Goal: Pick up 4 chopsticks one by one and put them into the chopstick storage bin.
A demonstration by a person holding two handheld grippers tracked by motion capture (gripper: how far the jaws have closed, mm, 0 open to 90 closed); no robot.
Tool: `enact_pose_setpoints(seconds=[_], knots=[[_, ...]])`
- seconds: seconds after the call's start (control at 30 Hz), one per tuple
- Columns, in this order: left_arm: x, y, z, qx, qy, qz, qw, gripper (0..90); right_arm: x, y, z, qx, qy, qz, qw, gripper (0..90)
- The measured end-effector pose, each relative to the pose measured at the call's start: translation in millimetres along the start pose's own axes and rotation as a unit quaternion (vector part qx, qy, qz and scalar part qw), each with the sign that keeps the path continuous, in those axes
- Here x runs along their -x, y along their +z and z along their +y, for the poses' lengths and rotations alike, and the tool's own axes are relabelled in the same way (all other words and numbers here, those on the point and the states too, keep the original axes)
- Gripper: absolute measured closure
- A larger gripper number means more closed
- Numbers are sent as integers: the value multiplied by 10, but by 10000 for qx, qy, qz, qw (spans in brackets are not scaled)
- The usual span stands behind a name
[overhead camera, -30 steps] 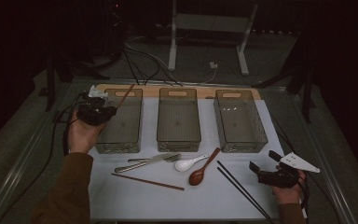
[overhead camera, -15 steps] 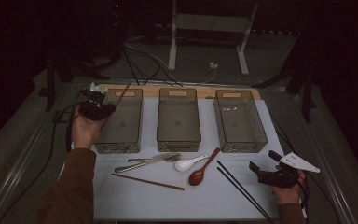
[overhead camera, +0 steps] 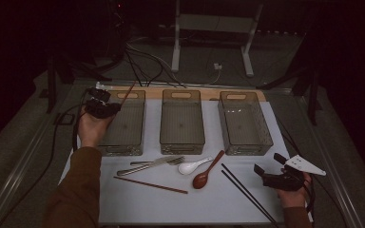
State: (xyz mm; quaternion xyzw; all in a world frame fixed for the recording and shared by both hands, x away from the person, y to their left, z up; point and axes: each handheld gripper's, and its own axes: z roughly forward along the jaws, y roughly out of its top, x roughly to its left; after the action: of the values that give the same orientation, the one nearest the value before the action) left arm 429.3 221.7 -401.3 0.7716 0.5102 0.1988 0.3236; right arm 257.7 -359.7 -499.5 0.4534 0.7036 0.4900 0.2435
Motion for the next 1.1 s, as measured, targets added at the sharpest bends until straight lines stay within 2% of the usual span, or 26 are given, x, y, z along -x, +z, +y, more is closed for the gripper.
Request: enact_pose_setpoints(seconds=[0.2,0.6,0.83,0.93,0.97,1.0,1.03,1.07,1.1], knots=[[28,100,35,-42,67,-36,10000,866,-1,2,1,1,-9,8,10000,11],[-14,259,-27,-248,-71,63,9996,865,9,-6,2,26,-2,19,10000,11],[-24,296,-78,-372,-58,135,9992,865,12,-11,3,38,-5,14,10000,12],[-42,304,-112,-396,-94,90,9991,862,11,-14,3,37,-7,10,10000,12],[-58,298,-130,-298,-208,64,9993,847,12,-15,3,36,-3,9,10000,11],[-83,288,-147,-180,-356,-32,9992,555,12,-18,4,40,10,6,10000,11],[-100,275,-160,-108,-454,-147,9988,432,13,-19,3,41,11,4,10000,11],[-83,256,-172,-8,-425,-30,9991,432,13,-19,3,41,11,4,10000,11],[-67,233,-176,25,-404,104,9991,286,13,-20,3,42,14,3,10000,11]])
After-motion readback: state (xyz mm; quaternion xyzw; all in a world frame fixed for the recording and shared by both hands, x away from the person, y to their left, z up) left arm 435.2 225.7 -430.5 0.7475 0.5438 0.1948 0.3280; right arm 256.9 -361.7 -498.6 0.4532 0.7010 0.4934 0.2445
